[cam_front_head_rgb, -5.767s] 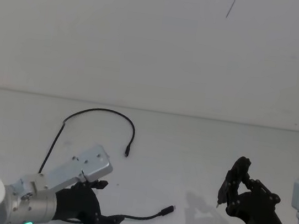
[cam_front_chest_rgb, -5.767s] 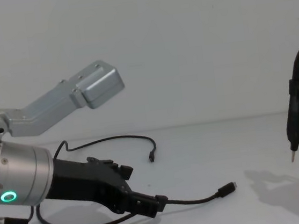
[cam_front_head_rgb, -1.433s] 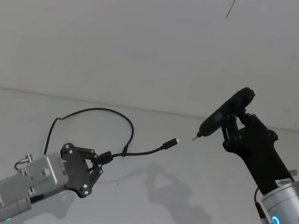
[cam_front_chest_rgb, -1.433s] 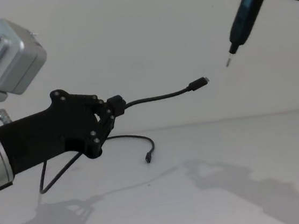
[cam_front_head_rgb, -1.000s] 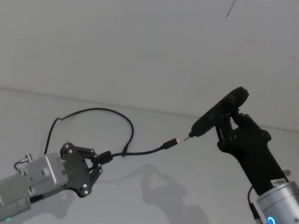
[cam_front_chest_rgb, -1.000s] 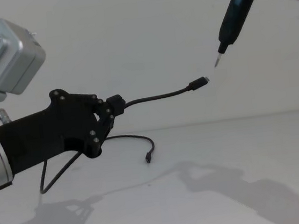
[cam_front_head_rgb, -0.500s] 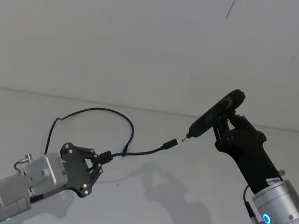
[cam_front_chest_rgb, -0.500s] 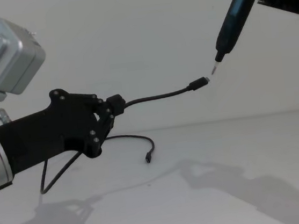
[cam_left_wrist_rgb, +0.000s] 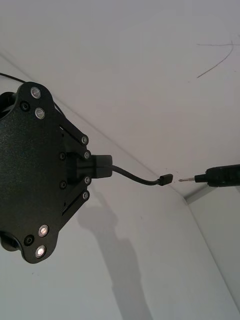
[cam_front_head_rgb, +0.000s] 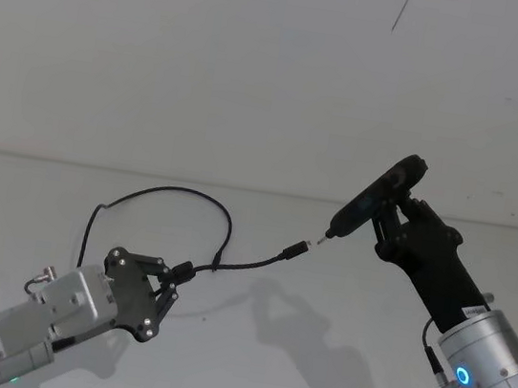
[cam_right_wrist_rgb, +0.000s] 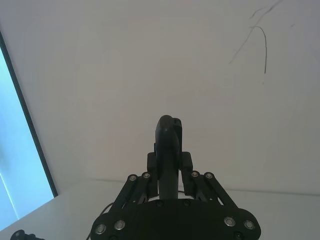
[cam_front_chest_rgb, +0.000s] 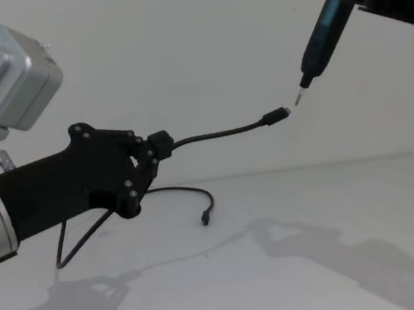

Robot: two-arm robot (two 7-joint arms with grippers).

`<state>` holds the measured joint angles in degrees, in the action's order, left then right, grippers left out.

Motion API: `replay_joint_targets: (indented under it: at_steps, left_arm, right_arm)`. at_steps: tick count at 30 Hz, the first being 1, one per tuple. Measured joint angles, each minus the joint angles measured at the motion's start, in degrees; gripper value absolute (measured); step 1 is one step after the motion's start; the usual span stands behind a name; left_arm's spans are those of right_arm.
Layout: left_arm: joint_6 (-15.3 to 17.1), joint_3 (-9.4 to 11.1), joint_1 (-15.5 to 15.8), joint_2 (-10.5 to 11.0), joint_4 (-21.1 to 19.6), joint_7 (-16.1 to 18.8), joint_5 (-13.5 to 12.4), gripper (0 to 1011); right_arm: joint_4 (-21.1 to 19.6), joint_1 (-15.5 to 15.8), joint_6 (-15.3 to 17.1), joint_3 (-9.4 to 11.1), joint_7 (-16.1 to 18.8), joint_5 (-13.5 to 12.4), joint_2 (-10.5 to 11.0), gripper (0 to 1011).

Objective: Pick up the data cable with the one hand.

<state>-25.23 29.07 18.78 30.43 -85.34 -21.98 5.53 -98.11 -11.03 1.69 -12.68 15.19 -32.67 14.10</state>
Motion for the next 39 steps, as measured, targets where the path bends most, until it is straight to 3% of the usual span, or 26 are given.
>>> replay_joint_targets:
  at_steps: [39]
  left_arm:
    - [0.0,0.0,0.0,0.0,-0.01,0.0,0.0,19]
  right_arm:
    - [2.03,-1.32,-1.24,-1.38,-0.07,-2.14,1.37,269]
